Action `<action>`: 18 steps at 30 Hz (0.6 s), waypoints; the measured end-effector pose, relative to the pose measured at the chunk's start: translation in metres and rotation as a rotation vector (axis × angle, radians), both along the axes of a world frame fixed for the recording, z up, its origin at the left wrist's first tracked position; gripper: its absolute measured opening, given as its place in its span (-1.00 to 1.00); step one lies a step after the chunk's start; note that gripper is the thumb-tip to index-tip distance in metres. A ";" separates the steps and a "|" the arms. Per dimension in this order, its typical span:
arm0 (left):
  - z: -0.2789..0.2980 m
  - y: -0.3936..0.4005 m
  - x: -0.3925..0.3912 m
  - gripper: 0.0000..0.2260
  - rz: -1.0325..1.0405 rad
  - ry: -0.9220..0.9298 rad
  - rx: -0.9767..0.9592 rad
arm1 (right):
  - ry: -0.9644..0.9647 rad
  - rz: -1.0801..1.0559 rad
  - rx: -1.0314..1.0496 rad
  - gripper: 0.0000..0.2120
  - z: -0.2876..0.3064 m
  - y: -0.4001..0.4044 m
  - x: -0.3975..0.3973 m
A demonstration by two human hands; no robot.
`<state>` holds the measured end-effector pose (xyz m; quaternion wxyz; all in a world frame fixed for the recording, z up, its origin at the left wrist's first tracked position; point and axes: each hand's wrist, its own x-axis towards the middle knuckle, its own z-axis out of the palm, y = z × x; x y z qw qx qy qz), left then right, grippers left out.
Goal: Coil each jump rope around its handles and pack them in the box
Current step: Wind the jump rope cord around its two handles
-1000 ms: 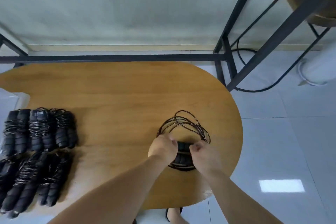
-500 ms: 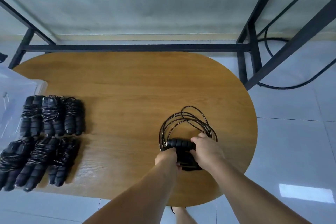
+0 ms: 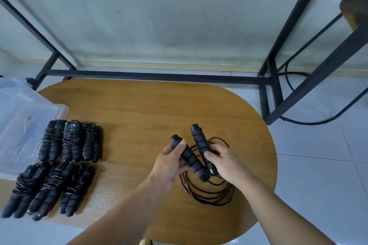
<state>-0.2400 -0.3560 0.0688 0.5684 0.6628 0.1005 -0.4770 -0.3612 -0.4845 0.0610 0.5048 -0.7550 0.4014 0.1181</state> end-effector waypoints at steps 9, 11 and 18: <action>0.085 -0.001 0.032 -0.74 0.041 -0.049 -0.191 | -0.236 0.093 -0.113 -0.73 0.087 0.004 0.041; 0.099 0.004 0.038 -0.74 0.060 -0.045 -0.206 | -0.220 0.168 -0.050 -0.63 0.103 0.005 0.048; 0.145 0.035 0.065 -0.37 -0.016 -0.376 -0.028 | -0.119 0.439 -0.320 -0.50 0.166 0.020 0.083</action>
